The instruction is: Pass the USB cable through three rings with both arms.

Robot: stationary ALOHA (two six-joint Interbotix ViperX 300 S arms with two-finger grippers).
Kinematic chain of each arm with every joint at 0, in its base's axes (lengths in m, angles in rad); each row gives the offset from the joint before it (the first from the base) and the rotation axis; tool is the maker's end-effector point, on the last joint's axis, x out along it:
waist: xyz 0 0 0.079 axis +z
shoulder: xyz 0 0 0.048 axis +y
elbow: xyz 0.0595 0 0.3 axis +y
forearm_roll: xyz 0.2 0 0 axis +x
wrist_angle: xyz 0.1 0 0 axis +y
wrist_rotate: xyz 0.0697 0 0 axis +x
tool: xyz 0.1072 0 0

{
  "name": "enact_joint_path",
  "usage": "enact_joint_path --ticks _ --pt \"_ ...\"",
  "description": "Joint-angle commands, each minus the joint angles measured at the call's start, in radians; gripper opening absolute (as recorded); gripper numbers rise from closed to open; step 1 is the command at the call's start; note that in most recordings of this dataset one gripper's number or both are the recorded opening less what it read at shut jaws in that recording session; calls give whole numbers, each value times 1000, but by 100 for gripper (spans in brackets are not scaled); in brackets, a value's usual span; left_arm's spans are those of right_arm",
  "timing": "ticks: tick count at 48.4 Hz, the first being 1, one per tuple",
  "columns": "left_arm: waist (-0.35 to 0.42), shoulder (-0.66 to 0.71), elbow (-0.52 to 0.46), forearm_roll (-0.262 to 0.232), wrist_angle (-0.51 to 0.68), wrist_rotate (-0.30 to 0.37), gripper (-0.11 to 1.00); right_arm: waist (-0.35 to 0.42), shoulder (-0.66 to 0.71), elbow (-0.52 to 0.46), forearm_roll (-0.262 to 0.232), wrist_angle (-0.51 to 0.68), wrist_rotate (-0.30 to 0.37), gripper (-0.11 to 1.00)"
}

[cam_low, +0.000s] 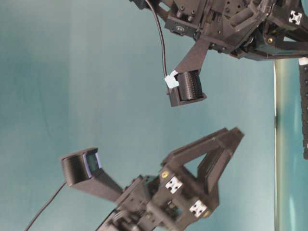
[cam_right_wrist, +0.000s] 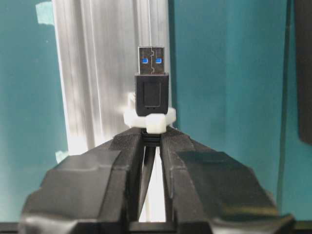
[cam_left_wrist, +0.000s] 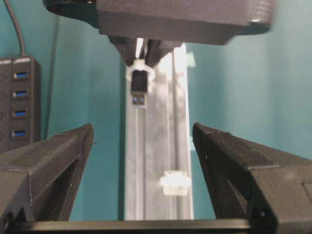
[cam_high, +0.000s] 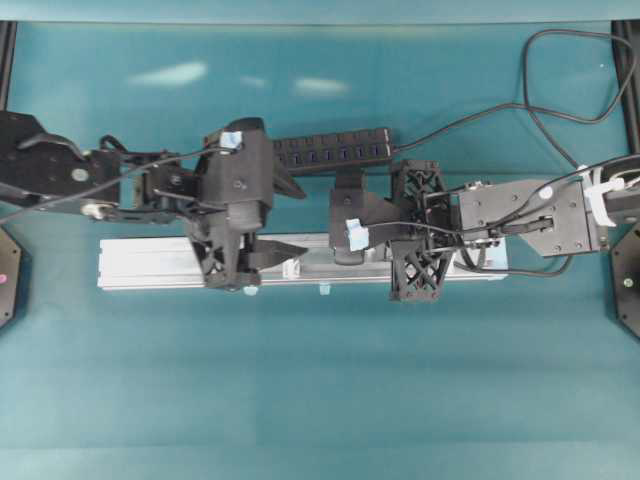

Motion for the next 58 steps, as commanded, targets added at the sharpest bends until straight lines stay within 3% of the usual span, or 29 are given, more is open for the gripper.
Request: enact_joint_path --ticks 1,20,58 --pt "8 23 -8 2 -41 0 90 6 -18 8 -2 -32 0 -8" --pt "11 193 -23 3 -249 0 90 5 -46 54 0 -103 6 -8" --pt "11 350 -115 3 -261 -3 90 0 -60 64 0 -169 37 -8"
